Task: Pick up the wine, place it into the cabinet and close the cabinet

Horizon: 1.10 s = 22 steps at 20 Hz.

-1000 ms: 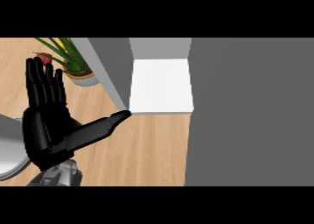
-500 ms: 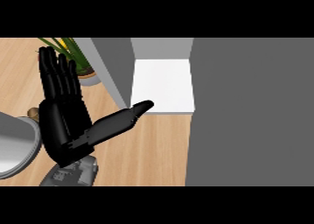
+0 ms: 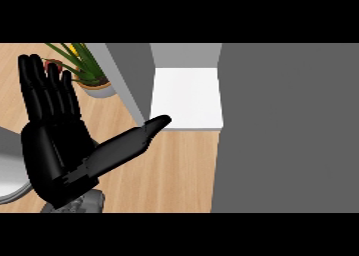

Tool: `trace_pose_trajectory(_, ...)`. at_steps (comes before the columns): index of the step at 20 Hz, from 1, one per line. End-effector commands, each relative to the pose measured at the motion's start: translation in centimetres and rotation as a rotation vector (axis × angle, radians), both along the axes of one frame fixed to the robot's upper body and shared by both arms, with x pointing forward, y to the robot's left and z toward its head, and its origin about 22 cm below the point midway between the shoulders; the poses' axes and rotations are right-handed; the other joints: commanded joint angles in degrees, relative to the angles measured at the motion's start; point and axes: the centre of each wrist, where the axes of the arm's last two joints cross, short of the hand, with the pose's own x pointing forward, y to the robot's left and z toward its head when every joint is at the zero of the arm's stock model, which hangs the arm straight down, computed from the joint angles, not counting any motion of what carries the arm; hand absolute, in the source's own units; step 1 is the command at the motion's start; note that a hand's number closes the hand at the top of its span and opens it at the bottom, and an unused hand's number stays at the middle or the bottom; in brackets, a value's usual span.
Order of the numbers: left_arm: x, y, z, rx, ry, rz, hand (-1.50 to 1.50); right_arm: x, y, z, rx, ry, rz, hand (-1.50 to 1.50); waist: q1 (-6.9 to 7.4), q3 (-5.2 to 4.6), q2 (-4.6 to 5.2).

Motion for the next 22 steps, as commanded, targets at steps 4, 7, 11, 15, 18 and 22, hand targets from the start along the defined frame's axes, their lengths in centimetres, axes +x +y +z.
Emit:
trace_pose_trajectory(4,-1.5,1.6,0.9,0.002,0.021,0.083,-1.5,-2.5,-0.5,2.4,0.017,-0.055,0.005,-1.5,0.01,0.01,-0.03)
trace_pose_trajectory(7,-3.7,2.7,0.8,0.007,0.043,0.078,-1.5,-2.6,0.6,2.5,0.01,-0.037,-0.012,-1.5,0.24,-0.03,-0.05)
trace_pose_trajectory(11,-3.2,3.3,-0.7,0.002,0.031,0.134,-1.5,-2.8,0.0,2.8,0.014,-0.045,-0.007,-1.5,-0.07,-0.04,0.06)
trace_pose_trajectory(15,-4.2,4.0,1.0,0.009,0.053,0.157,-1.5,-2.1,-0.4,3.7,0.0,-0.062,-0.014,-1.5,0.11,0.01,0.01)
trace_pose_trajectory(18,-3.8,7.3,0.8,-0.015,0.069,0.169,-1.5,-2.2,0.0,4.4,0.003,-0.048,-0.009,-1.5,0.08,-0.07,0.08)
trace_pose_trajectory(22,-3.9,8.9,-0.8,-0.027,0.079,0.196,-1.5,-2.7,0.3,3.0,0.033,-0.053,-0.01,-1.5,-0.14,-0.07,0.1)
